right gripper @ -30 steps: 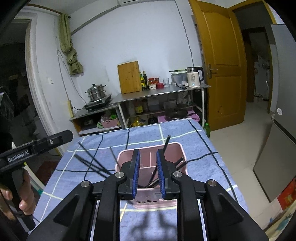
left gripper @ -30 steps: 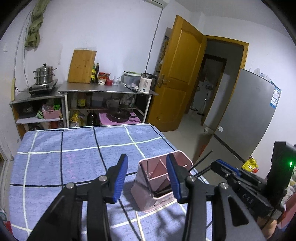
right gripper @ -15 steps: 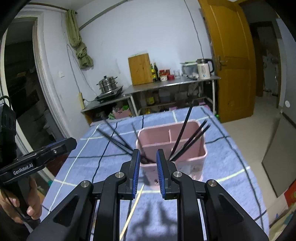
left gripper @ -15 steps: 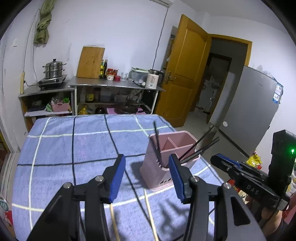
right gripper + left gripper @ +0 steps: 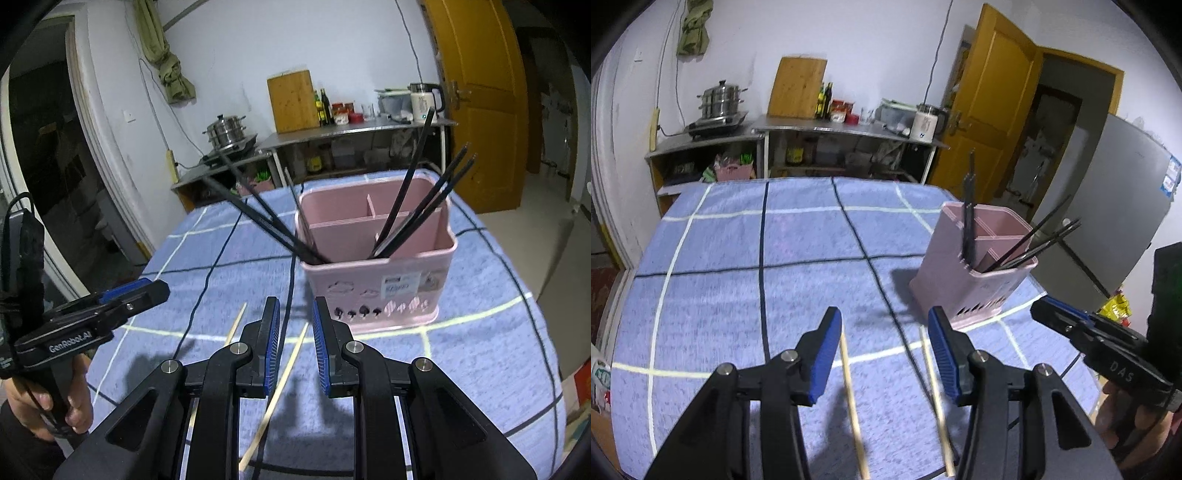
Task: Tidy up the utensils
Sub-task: 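Move both open tools away from the basket down to the wooden chopsticks, then close the left tool on a wooden chopstick while the right tool grasps another, then lift both held wooden chopsticks upright and carry them over the pink basket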
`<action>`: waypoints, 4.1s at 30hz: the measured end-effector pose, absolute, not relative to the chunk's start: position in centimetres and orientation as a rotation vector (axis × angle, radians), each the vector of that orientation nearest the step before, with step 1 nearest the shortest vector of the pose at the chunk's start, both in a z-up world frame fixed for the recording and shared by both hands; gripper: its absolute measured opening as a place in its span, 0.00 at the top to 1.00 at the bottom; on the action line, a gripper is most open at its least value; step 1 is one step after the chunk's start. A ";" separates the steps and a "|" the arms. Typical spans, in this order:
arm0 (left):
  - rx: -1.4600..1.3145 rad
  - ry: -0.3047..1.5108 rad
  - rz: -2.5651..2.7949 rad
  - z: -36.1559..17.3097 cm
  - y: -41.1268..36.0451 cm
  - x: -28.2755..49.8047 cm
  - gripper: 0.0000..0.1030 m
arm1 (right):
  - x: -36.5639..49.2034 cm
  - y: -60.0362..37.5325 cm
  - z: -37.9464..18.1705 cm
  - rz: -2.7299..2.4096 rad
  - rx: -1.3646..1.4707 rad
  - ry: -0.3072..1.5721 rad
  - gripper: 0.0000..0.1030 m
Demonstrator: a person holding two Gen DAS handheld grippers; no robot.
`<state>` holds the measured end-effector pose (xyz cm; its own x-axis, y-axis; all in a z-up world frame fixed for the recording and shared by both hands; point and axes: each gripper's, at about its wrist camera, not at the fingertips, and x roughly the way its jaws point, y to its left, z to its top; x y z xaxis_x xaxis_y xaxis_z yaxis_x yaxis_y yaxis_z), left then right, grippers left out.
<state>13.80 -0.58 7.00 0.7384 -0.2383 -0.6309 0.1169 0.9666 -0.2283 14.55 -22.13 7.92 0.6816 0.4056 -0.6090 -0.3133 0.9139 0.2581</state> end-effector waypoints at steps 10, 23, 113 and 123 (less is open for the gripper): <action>-0.205 0.883 -0.178 -0.3 0.3 16.6 0.51 | 16.1 -19.6 1.9 0.419 0.130 0.854 0.82; -0.161 0.932 -0.166 -4.1 -0.9 20.2 0.66 | 19.6 -17.3 -3.0 0.373 0.144 0.951 0.82; -0.142 0.800 -0.160 7.7 3.4 12.2 0.94 | 19.7 -11.6 -2.5 0.568 -0.082 1.058 0.86; -0.168 0.782 -0.178 9.1 4.2 11.9 0.94 | 21.7 -9.8 -3.9 0.562 -0.123 1.116 0.86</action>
<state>11.88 4.16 9.06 0.6961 -0.2209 -0.6831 0.0964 0.9716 -0.2159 21.71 -9.84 -3.87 0.3166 0.3653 -0.8754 -0.4857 0.8551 0.1812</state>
